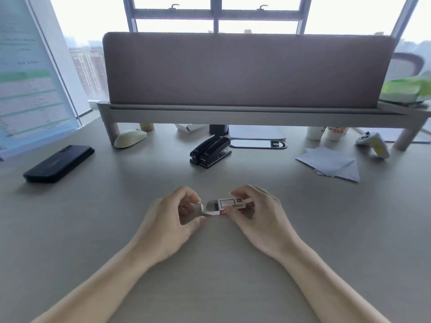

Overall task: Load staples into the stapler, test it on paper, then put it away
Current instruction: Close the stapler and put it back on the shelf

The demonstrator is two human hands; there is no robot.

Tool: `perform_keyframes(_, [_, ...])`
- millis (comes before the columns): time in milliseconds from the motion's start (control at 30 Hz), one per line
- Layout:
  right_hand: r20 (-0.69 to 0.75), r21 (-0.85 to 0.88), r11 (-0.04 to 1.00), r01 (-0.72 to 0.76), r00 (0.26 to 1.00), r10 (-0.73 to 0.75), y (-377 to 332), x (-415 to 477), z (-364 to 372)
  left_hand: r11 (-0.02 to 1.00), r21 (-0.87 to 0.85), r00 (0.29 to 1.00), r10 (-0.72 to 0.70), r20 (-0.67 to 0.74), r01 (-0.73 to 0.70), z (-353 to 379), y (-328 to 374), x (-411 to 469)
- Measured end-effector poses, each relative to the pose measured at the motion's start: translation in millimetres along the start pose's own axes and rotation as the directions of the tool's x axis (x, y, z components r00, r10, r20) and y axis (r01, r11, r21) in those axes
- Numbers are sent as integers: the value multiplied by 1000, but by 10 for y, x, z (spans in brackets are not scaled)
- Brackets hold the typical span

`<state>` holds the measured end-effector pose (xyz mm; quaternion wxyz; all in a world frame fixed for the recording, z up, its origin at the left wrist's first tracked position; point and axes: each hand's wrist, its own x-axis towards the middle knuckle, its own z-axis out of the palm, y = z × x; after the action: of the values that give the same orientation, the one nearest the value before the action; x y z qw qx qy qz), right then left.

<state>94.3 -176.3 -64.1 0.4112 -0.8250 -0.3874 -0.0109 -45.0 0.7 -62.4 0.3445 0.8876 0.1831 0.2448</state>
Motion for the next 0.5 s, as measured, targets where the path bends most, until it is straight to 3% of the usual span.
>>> perform_keyframes(200, [-17, -108, 993, 57, 998, -59, -1, -24, 13, 991, -137, 1000, -6, -7, 5, 68, 69, 76])
perform_keyframes(500, [-13, -59, 996, 60, 998, -61, 60, -4, 22, 994, -94, 999, 51, 9, -50, 117, 109, 116])
